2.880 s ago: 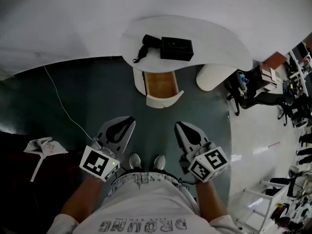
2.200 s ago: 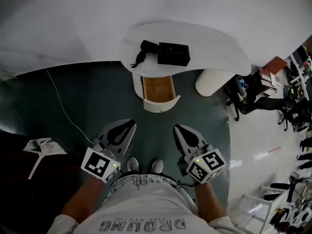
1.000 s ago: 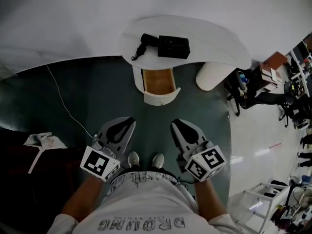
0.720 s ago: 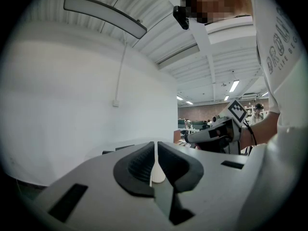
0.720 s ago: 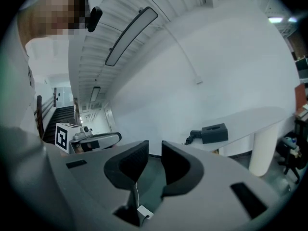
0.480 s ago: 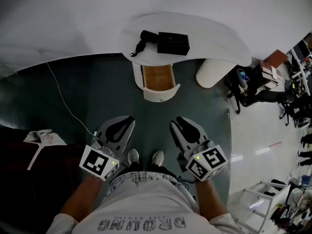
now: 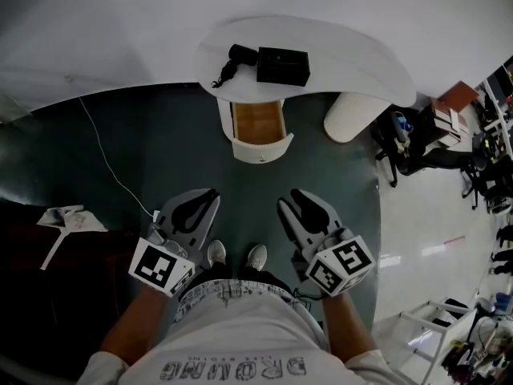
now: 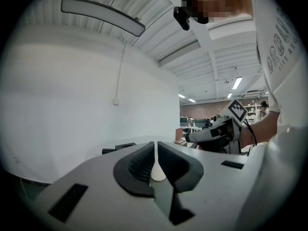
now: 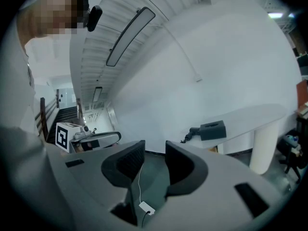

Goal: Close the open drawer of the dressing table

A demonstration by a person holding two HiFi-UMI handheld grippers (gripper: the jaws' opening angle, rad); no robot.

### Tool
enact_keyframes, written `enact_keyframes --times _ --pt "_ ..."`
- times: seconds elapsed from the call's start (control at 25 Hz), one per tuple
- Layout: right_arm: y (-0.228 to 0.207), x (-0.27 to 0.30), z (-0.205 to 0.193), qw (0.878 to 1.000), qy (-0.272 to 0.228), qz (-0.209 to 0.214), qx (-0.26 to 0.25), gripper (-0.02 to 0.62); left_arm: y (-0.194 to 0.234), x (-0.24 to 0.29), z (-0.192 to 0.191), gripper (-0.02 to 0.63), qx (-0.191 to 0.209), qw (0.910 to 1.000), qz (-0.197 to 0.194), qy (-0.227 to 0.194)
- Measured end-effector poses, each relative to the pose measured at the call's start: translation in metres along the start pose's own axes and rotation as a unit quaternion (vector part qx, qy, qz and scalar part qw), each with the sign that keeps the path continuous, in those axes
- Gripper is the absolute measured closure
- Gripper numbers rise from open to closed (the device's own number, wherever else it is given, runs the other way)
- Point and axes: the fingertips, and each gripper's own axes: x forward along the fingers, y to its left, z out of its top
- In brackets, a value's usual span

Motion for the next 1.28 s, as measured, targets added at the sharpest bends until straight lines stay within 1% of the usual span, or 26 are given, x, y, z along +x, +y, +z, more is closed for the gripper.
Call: enact_keyframes --times 0.36,0.6,1.0,1.28 --pt "-0.019 -0.016 -0.007 1.000 0.006 0.020 0.010 0.453 -0.021 0.009 -0.001 0.568 0.004 0.9997 0.023 0.005" --pt "-0.027 -0.018 -0.010 0.999 0.007 0.032 0.016 0.456 -0.024 0.011 -0.003 0.568 0.007 0.9992 0.037 0.013" --pt "-0.047 -0.011 -0.006 0.999 0.007 0.030 0.014 0.457 -0.016 0.030 -0.003 0.568 0.008 0.9991 0.041 0.006" --pt "-0.065 0.005 0.001 1.000 0.009 0.025 0.009 0.457 0.003 0.049 -0.002 0.568 0.008 0.9990 0.044 -0.001"
